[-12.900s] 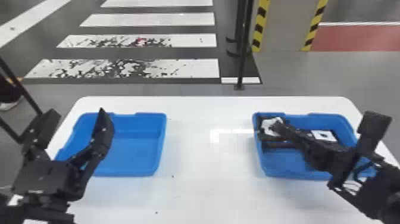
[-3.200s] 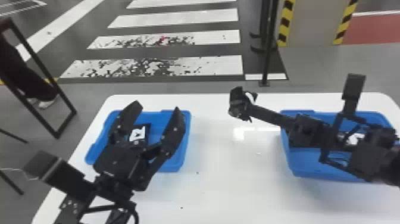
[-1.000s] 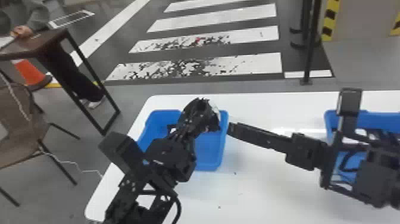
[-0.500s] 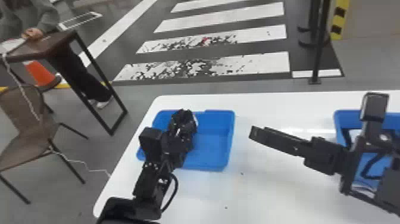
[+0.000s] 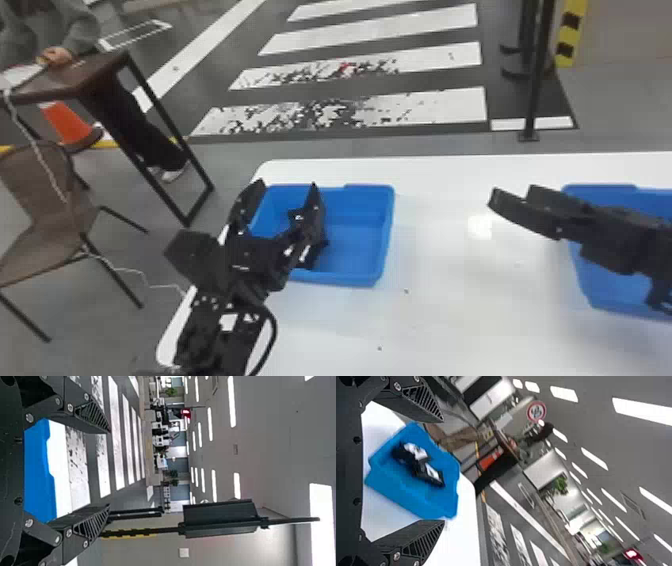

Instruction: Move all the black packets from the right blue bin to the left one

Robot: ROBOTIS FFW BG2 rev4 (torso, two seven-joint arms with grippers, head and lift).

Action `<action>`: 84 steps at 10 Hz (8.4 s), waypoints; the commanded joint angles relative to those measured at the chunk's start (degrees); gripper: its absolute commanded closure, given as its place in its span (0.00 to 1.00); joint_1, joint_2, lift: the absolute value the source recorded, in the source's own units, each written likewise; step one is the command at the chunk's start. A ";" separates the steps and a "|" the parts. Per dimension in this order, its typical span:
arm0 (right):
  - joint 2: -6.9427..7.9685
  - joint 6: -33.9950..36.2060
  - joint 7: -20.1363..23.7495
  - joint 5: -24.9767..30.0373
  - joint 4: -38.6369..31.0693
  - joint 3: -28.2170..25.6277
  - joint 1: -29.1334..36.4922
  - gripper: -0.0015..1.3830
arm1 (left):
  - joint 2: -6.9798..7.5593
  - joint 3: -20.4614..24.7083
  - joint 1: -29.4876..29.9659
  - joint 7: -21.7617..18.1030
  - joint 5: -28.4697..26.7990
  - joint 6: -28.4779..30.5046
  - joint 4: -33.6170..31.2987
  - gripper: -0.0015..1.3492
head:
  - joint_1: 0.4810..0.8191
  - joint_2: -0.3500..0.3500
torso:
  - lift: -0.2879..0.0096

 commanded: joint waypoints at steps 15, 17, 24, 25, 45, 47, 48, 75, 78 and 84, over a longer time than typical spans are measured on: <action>3.82 1.66 -21.44 22.97 18.70 -4.50 -8.61 0.10 | 0.15 -3.94 14.42 -2.35 11.28 7.75 -15.83 0.16 | 0.63 0.50 | 0.50; 3.74 4.76 -21.62 23.65 18.14 -4.27 -9.31 0.10 | 0.07 -3.83 14.42 -2.44 11.40 8.74 -15.83 0.16 | 0.63 0.51 | 0.50; 3.21 10.10 -22.94 24.57 21.51 -4.04 -12.26 0.10 | 0.07 -3.37 13.86 -3.05 10.83 10.71 -15.69 0.16 | 0.63 0.49 | 0.50; 3.21 10.94 -22.94 24.45 22.36 -4.04 -12.68 0.10 | 0.07 -3.37 13.86 -3.05 10.83 10.71 -15.69 0.16 | 0.63 0.48 | 0.50; 2.77 0.54 -6.50 -0.11 0.70 -8.04 0.39 0.85 | 0.77 -6.00 11.75 -6.04 10.94 4.38 -13.86 0.16 | 0.63 0.58 | 0.50; 1.36 0.54 -2.81 -6.17 0.98 -3.70 -1.01 0.85 | 1.21 -7.37 10.63 -7.01 11.05 5.08 -14.28 0.16 | 0.63 0.66 | 0.50; 0.66 0.68 -1.58 -8.80 0.84 -1.30 -1.43 0.85 | 1.21 -7.48 10.34 -7.18 11.74 5.78 -14.28 0.16 | 0.63 0.70 | 0.50; -0.83 -1.99 1.23 -7.31 0.00 3.73 0.53 0.14 | 2.61 -6.91 -6.67 0.73 -4.71 -4.06 8.64 0.90 | 0.63 0.91 | 0.50; -0.48 -2.13 1.23 -3.42 0.14 -0.84 1.66 0.16 | 2.00 -3.94 -9.34 2.66 -6.08 -6.87 15.96 0.13 | 0.63 0.90 | 0.50; 4.44 12.91 -18.45 21.48 -11.25 -18.21 5.32 0.16 | 0.86 -4.74 7.25 0.55 6.71 -4.06 -10.48 0.16 | 0.63 0.63 | 0.50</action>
